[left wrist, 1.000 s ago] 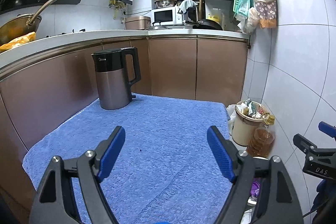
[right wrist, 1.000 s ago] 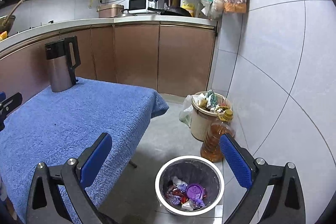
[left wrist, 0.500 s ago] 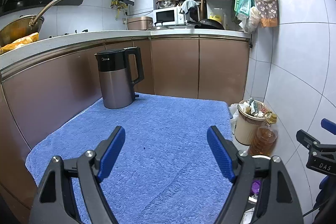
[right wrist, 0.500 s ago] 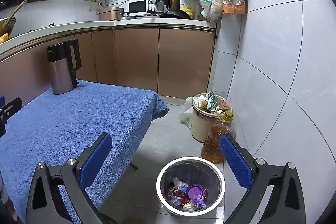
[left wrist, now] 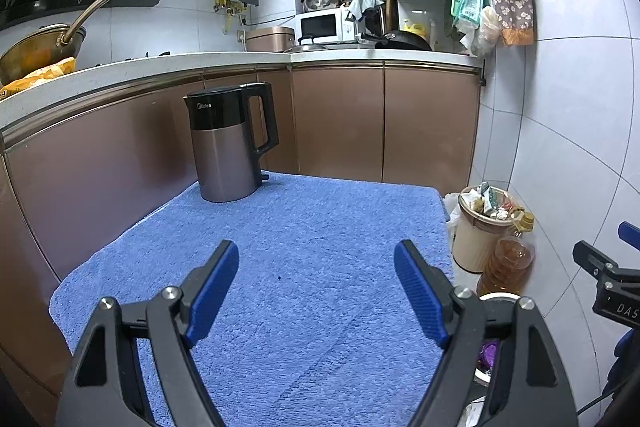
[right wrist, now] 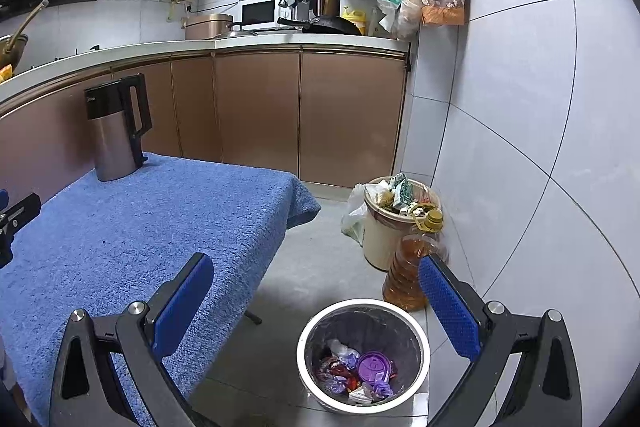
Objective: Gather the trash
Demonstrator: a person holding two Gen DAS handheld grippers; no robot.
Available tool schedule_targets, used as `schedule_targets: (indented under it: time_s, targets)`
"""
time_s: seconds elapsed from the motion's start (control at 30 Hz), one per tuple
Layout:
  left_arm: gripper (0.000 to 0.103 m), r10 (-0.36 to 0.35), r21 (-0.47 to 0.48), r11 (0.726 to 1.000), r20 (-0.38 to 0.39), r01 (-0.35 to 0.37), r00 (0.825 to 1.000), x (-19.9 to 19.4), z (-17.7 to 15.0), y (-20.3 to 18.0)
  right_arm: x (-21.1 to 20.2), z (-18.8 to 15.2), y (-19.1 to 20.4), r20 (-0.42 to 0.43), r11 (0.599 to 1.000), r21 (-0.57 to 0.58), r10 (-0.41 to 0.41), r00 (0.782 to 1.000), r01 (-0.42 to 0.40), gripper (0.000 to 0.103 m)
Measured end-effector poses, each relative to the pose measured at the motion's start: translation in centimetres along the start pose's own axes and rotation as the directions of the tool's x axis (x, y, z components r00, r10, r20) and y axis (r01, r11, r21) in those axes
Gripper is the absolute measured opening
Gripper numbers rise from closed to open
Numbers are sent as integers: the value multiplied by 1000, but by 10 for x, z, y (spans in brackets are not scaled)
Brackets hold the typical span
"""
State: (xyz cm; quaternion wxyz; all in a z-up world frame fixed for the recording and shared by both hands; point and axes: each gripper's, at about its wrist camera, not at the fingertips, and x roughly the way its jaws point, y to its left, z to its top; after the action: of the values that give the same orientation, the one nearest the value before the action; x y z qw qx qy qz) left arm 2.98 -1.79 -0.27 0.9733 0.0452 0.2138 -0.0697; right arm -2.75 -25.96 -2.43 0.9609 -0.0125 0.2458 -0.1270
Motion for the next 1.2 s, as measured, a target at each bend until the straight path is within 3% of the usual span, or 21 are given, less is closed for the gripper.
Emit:
schedule_targets:
  time_s: [1.2]
  targets:
    - [79,20,-32,999,-37,-21,999,5,-6,14,-1,3,9,18,1000,-27,6,1000,-5,103]
